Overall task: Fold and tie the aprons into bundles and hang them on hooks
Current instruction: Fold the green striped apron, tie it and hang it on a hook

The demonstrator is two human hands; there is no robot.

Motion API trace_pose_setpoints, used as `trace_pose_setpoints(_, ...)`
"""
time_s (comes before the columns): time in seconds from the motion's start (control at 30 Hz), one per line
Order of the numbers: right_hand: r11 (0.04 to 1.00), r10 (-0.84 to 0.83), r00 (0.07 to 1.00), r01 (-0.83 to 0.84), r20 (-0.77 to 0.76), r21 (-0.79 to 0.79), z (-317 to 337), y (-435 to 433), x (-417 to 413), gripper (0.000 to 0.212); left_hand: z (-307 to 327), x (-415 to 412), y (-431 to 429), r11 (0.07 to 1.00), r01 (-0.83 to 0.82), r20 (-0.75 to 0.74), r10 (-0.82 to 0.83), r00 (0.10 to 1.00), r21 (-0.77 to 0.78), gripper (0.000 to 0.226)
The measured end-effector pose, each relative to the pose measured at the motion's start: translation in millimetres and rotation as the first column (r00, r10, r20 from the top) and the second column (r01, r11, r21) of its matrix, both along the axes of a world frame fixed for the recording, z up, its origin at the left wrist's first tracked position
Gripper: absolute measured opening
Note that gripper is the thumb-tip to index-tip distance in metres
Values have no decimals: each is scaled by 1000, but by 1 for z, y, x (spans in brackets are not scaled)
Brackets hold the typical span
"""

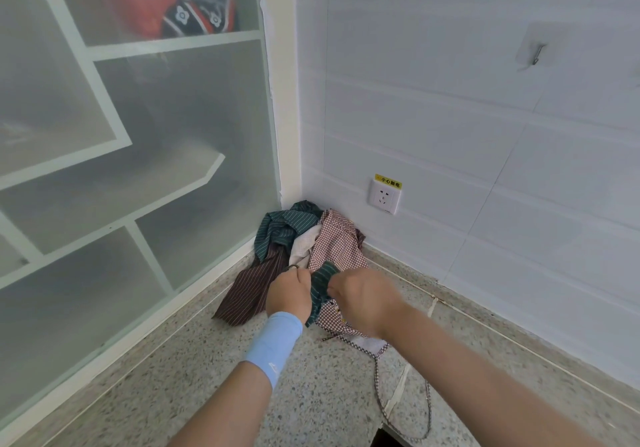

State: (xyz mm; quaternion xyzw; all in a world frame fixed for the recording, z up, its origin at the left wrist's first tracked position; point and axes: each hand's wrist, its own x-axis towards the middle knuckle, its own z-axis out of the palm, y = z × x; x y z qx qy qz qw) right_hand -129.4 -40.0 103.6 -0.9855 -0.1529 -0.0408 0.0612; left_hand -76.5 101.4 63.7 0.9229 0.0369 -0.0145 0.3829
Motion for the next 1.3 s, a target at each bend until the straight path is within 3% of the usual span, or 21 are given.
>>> trace_pose_setpoints(0.07,985,-30,999,37,-44,167,-14,0,-13,25,-5,-1,1,999,-23,23,24,999,-39,44)
trace_pose_setpoints(0.17,890,-89,966,187,-243,416,-32,-18,-22,28,-8,-1,8,970,-35,11,39,999,-239,42)
trace_pose_setpoints(0.3,890,-163,918,295,-362,347,-43,-38,-12,25,-6,-7,14,868,128,31,-129,991,-481,33)
trace_pose_setpoints(0.37,843,-169,836,397,-523,362,-40,-44,-3,21,-5,-13,7,829,234,71,-230,971,-508,33)
trace_pose_setpoints(0.4,758,-150,775,489,-614,432,-38,-45,2,17,-4,-16,4,818,274,83,-270,959,-506,33)
trace_pose_setpoints(0.47,472,-46,644,688,-764,551,-37,-49,7,18,-8,-19,-1,795,287,84,-288,954,-534,32)
trace_pose_setpoints(0.57,65,193,529,834,-827,548,-44,-56,13,31,-23,-19,1,777,258,65,-272,960,-574,29)
trace_pose_setpoints(0.67,-71,385,446,887,-808,455,-54,-60,17,43,-39,-25,3,760,269,48,-300,953,-591,26)
trace_pose_setpoints(0.73,-59,394,454,880,-799,471,-60,-56,18,45,-48,-28,2,764,262,35,-300,953,-590,25)
trace_pose_setpoints(0.9,7,145,587,805,-797,594,-91,-40,21,30,-79,-25,5,841,243,19,-268,963,-483,13)
trace_pose_setpoints(1.07,237,26,698,691,-715,683,-132,-32,12,46,-114,-22,9,894,199,-37,-233,972,-402,15)
trace_pose_setpoints(1.17,359,78,763,579,-642,732,-155,-30,-2,35,-133,-28,9,911,242,-72,-281,957,-335,17)
trace_pose_setpoints(1.3,479,36,768,548,-639,685,-184,-25,-22,31,-166,-43,5,922,270,-191,-328,925,-279,15)
